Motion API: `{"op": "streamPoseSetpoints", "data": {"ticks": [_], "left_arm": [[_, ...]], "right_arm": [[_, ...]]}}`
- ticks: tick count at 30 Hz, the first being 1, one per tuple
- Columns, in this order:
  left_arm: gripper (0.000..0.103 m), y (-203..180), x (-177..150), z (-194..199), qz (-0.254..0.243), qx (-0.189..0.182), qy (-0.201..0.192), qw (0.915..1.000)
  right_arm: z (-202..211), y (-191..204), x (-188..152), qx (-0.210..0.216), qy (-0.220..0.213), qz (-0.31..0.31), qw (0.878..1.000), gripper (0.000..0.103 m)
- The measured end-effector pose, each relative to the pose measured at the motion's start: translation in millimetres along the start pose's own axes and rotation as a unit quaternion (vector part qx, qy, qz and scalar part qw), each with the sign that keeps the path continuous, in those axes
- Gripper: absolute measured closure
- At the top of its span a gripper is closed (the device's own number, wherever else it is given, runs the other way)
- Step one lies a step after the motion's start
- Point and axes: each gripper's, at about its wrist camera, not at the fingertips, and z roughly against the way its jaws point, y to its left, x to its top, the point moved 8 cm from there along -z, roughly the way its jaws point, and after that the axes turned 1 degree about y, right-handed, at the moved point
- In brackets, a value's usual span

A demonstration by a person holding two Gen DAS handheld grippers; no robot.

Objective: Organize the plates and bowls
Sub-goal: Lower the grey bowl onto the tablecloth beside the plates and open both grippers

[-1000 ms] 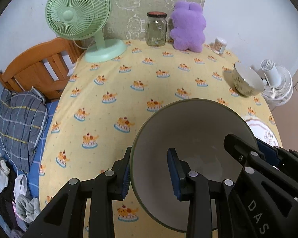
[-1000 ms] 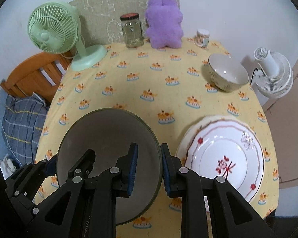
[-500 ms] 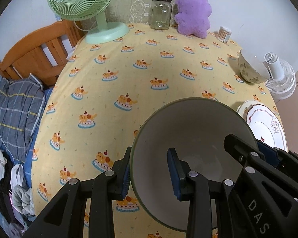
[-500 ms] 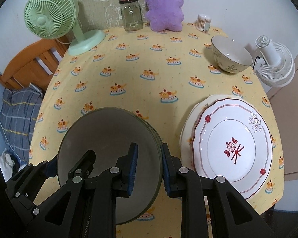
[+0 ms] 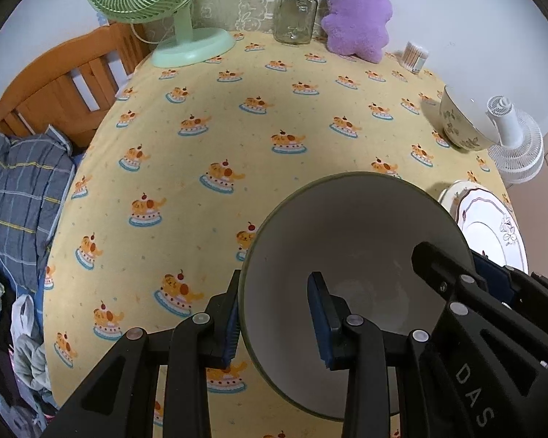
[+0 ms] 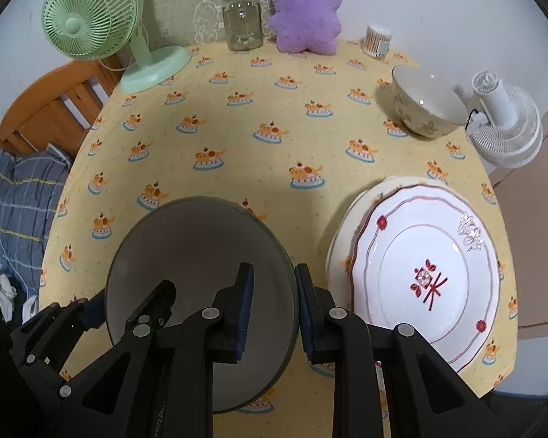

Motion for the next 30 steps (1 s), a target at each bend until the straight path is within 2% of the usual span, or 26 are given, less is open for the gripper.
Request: {"op": "streamPoseSetpoints", "data": {"ticks": [7, 14, 15, 16, 18, 19, 22, 24, 25, 27, 30], "left_arm": [[0.069, -1.4, 1.9, -2.1, -0.006, 0.006, -0.004, 1.0], [0.063, -4.5, -2.0, -1.6, -0.018, 0.013, -0.003, 0.9998], [0.061, -4.8, -2.3, -0.7, -0.019, 0.012, -0.004, 0.9997], [0.059, -5.4, -2.6, 0.8, -0.021, 0.01, -0.006, 0.9997], [0.052, -6.9, -3.1, 4.9, -0.025, 0.004, -0.012, 0.9996], [0.05, -7.7, -2.8, 7.4, -0.026, 0.002, -0.015, 0.9995], [0.044, -11.2, 0.6, 22.4, -0.042, 0.005, -0.033, 0.9986], [0.033, -14.0, 3.4, 33.3, -0.055, 0.015, -0.045, 0.9973], [0.031, -16.3, 5.6, 40.7, -0.061, 0.017, -0.052, 0.9966], [0.027, -21.1, 8.4, 47.6, -0.062, 0.003, -0.054, 0.9966], [0.022, -30.4, 15.3, 58.5, -0.065, -0.014, -0.064, 0.9958]], "right_arm": [[-4.3, -3.5, 0.7, -0.004, -0.004, -0.007, 1.0, 0.076], [-10.4, -8.6, -5.6, 0.004, 0.008, -0.027, 1.0, 0.075], [-11.0, -7.3, -6.2, 0.015, 0.008, -0.027, 0.999, 0.067], [-10.8, -5.5, -6.8, 0.033, 0.007, -0.027, 0.999, 0.054], [-6.6, -5.6, -7.6, 0.029, -0.001, -0.028, 0.999, 0.039], [-2.9, -6.4, -7.3, 0.022, -0.008, -0.028, 0.999, 0.035], [7.2, -7.2, -6.5, 0.018, -0.02, -0.033, 0.999, 0.034], [16.3, -8.5, -4.7, 0.019, -0.03, -0.038, 0.999, 0.034], [19.8, -9.5, -3.9, 0.017, -0.034, -0.04, 0.998, 0.034], [31.6, -14.5, -0.6, 0.012, -0.044, -0.049, 0.998, 0.034], [45.5, -21.7, 6.4, 0.012, -0.056, -0.059, 0.997, 0.025]]}}
